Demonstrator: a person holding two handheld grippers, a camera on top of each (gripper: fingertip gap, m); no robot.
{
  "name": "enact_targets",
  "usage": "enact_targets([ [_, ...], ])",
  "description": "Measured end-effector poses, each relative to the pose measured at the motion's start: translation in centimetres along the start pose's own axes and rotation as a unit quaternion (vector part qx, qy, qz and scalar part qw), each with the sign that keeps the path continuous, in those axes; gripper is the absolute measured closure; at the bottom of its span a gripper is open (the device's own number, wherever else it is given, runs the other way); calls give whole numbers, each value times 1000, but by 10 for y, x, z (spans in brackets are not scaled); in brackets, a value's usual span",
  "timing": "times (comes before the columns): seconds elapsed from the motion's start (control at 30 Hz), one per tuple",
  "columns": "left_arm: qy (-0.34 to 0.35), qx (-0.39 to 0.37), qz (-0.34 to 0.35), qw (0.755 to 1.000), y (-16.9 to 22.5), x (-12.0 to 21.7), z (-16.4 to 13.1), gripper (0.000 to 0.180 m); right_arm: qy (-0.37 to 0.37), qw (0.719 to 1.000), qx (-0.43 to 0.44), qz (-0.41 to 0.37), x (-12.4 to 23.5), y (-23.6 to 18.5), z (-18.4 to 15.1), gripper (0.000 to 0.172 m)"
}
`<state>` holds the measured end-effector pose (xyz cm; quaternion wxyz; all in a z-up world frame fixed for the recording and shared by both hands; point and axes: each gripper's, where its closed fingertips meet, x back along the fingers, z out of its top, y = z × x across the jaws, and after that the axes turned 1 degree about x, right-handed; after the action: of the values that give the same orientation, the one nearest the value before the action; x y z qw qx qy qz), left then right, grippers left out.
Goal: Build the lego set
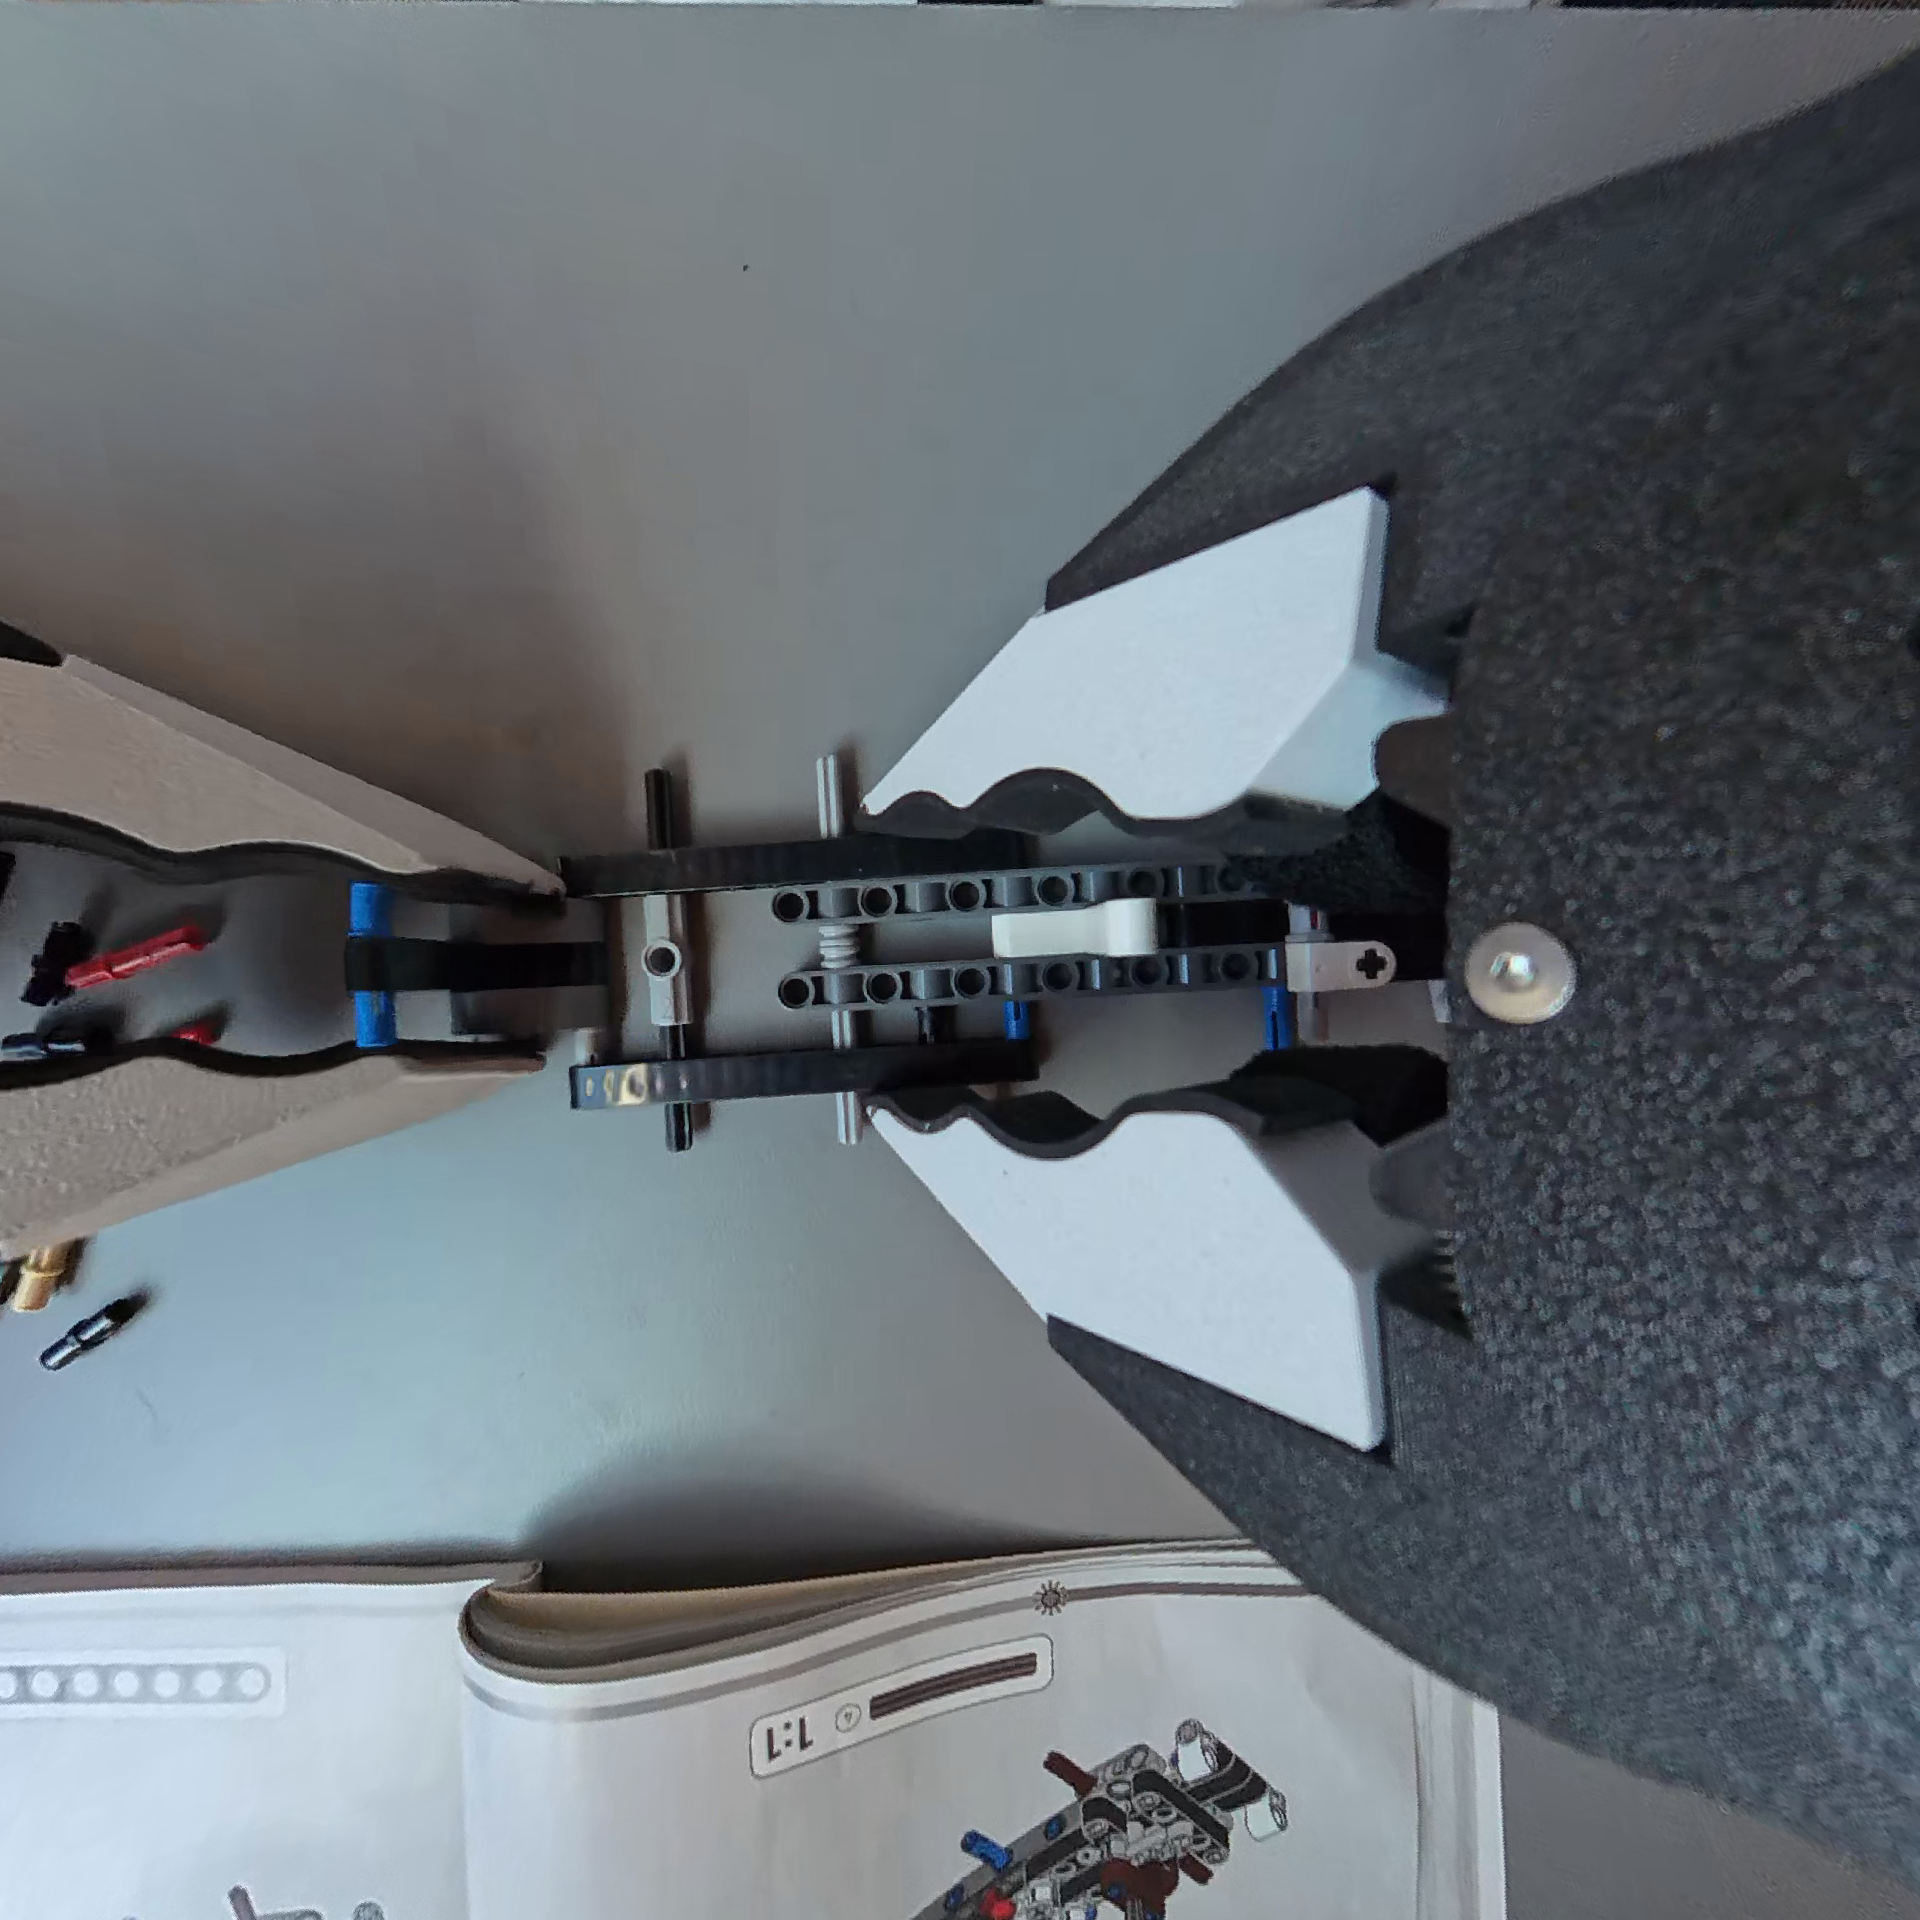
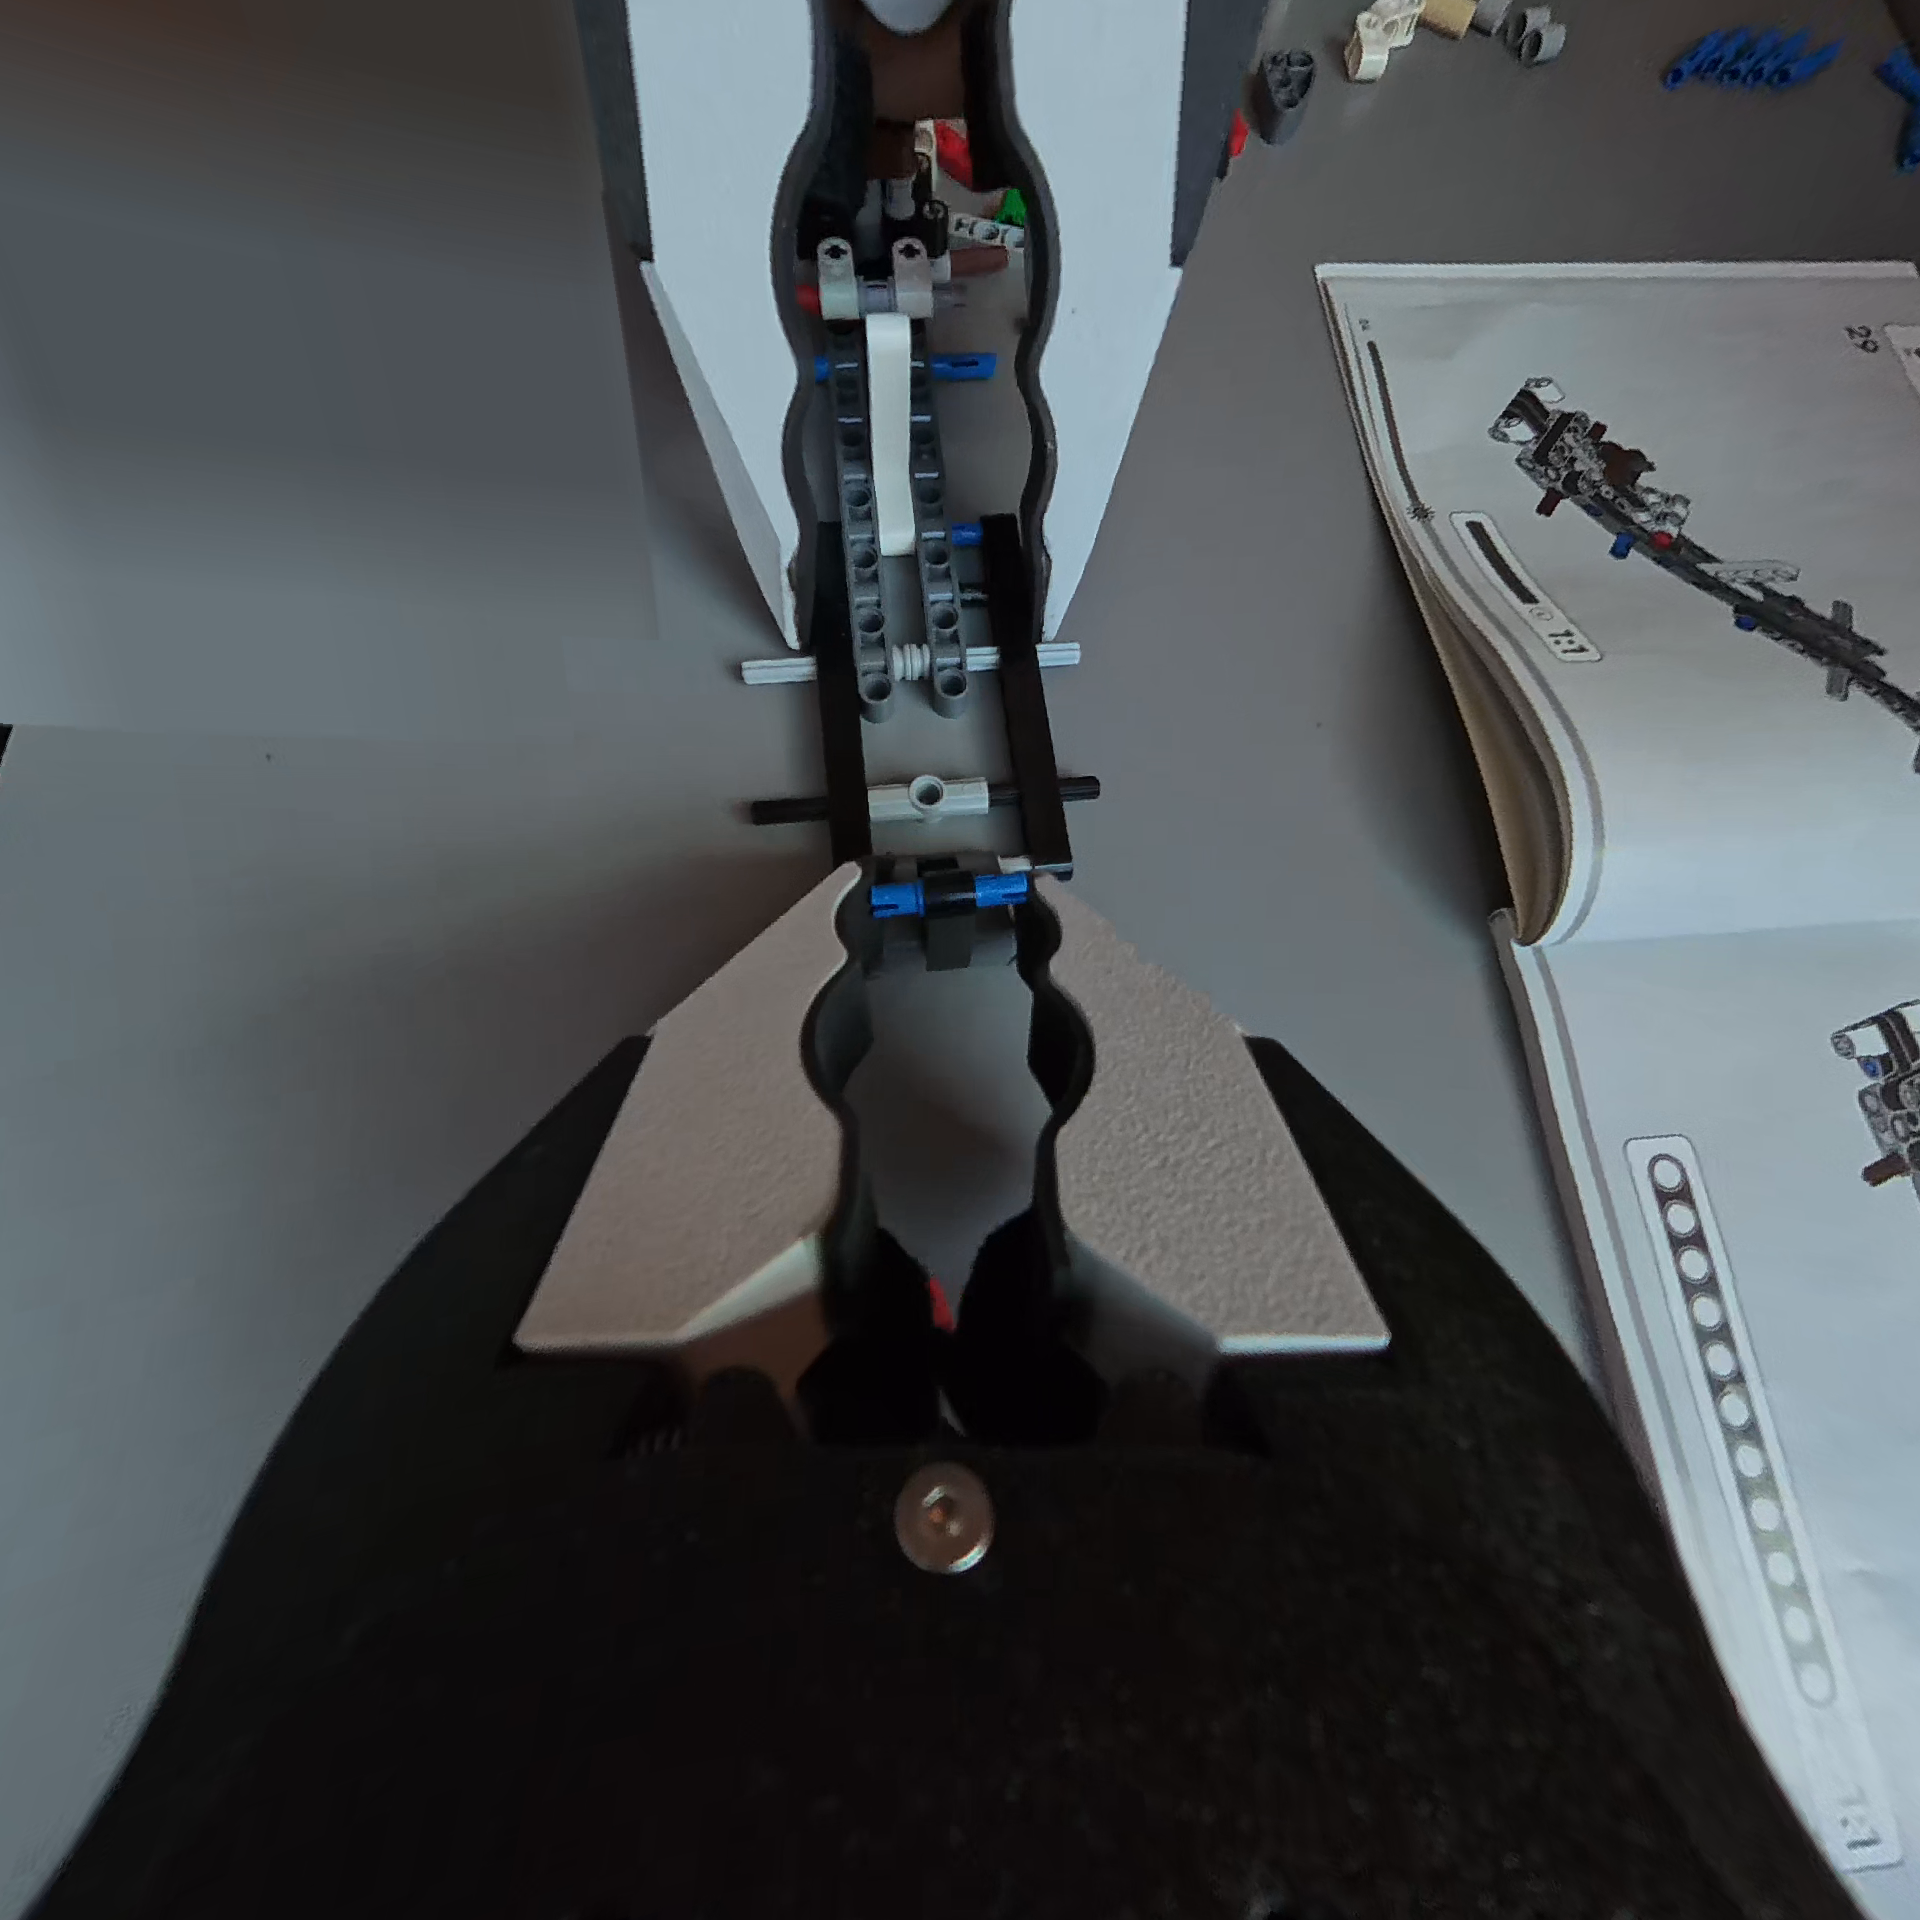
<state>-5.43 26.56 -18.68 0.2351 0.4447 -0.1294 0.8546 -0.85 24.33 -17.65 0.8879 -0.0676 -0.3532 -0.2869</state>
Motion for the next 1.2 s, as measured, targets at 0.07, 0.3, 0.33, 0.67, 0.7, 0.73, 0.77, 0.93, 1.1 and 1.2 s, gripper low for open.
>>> enact_targets([
  [0.07, 0, 1, -4, 1000, 1, 0, 0, 134, 11, 999, 32, -3, 0, -2, 1, 147],
  [0.3, 3, 5, -7, 1000, 1, 0, 0, 134, 18, 1000, 20, -4, 1, -2, 2, 145],
  [0.33, 3, 5, -7, 1000, 1, 0, 0, 134, 19, 1000, 23, -2, 1, -3, 1, 144],
  [0.67, 5, 3, -8, 1000, 1, 0, 0, 134, 2, 1000, 11, 29, 0, -7, -8, 134],
  [0.7, 4, 3, -8, 1000, 1, 0, 0, 134, 0, 1000, 12, 28, 0, -6, -8, 134],
  [0.73, 5, 3, -8, 1000, 1, 0, 0, 134, -4, 999, 19, 25, 0, -6, -8, 135],
  [0.77, 5, 3, -9, 1000, 1, 0, 0, 134, -6, 999, 27, 21, 0, -6, -8, 135],
  [0.93, 5, -1, -12, 1000, 3, 0, 1, 134, -2, 999, 50, 15, 1, -7, -5, 148],
  [1.1, 5, 1, -13, 1000, 3, 0, 1, 134, 3, 999, 33, 23, 0, -6, -6, 147],
  [1.2, 5, 4, -14, 1000, 3, 0, 1, 134, -6, 999, 36, 17, 0, -6, -6, 148],
])
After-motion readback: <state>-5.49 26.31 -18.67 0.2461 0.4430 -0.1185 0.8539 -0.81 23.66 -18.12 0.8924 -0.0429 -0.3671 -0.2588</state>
